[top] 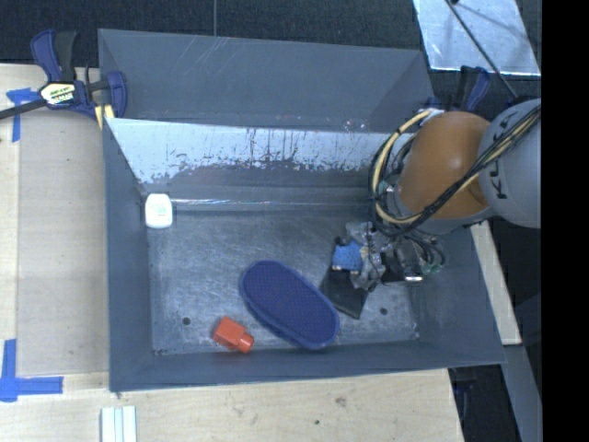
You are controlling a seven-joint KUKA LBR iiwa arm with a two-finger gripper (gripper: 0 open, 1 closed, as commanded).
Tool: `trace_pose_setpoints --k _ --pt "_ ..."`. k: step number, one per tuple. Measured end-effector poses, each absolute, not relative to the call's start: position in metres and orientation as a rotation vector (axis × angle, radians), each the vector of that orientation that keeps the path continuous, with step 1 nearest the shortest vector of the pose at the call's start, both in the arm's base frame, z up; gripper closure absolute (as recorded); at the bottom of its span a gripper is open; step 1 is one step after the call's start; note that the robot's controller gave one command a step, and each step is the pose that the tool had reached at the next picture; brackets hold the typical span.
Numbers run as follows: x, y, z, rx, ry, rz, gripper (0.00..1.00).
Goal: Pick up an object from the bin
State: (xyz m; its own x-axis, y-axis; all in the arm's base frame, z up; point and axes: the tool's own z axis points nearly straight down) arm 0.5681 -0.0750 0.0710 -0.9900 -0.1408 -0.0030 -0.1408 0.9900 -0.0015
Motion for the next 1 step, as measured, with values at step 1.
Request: trace_pose_setpoints --k 1 --pt "0.5589 -0.0674 0.2109 -0.314 3.114 -0.004 1.00"
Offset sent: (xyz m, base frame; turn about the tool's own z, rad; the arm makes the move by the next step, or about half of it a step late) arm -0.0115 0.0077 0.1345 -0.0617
